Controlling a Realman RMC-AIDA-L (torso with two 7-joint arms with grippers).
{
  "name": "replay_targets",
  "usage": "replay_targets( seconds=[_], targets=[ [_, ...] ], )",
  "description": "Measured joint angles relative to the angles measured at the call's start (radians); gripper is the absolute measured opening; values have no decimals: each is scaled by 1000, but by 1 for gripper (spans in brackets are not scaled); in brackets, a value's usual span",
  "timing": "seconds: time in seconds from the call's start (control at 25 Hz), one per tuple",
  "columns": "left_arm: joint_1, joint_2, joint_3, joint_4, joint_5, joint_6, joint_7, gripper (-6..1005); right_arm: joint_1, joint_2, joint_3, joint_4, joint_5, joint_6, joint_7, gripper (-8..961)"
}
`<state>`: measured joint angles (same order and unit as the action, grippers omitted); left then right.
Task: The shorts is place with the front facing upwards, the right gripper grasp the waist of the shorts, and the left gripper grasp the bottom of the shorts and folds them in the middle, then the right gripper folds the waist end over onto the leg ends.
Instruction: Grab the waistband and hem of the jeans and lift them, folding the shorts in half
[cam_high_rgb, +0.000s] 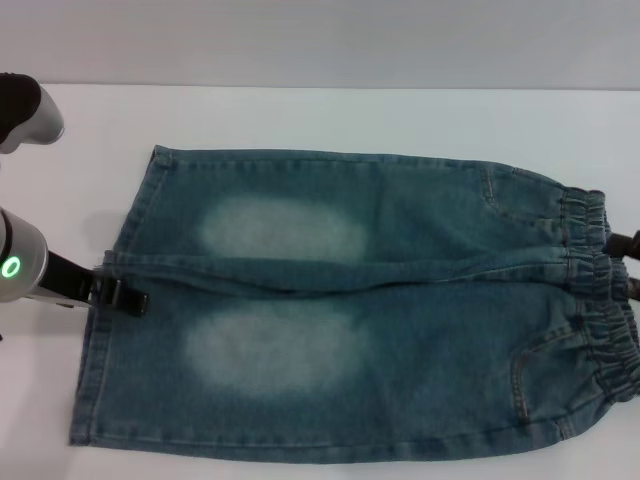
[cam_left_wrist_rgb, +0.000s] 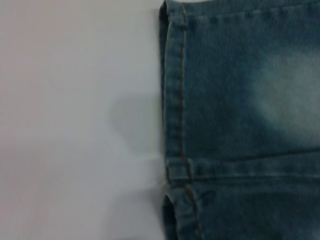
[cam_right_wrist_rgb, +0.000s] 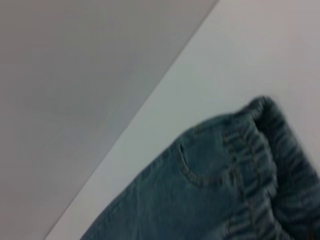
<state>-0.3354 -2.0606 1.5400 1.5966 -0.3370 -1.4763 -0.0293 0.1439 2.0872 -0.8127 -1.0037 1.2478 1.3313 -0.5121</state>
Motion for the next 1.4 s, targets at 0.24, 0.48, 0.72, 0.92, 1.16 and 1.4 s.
replay_targets(
  seconds=[0.24, 0.48, 0.72, 0.92, 1.16, 1.4],
  targets=[
    [-3, 0, 30, 30, 11, -67, -25, 814, -19, 0, 15, 48, 14, 27, -46, 804],
    [-12, -1, 60, 45, 44, -109, -40, 814, -42, 0, 47, 82, 10, 31, -67, 805],
    [-11, -2, 90, 49, 55, -111, -47, 814, -46, -2, 48, 119, 4, 38, -93, 805],
    [-17, -2, 116, 54, 66, -155, -70, 814, -52, -2, 59, 122, 6, 60, -107, 805],
    [-33, -2, 139, 83, 82, -246, -97, 814, -51, -5, 66, 122, 4, 71, -112, 803],
    [-48, -3, 170, 91, 117, -333, -138, 814, -45, -8, 67, 121, 3, 76, -113, 804]
  ],
)
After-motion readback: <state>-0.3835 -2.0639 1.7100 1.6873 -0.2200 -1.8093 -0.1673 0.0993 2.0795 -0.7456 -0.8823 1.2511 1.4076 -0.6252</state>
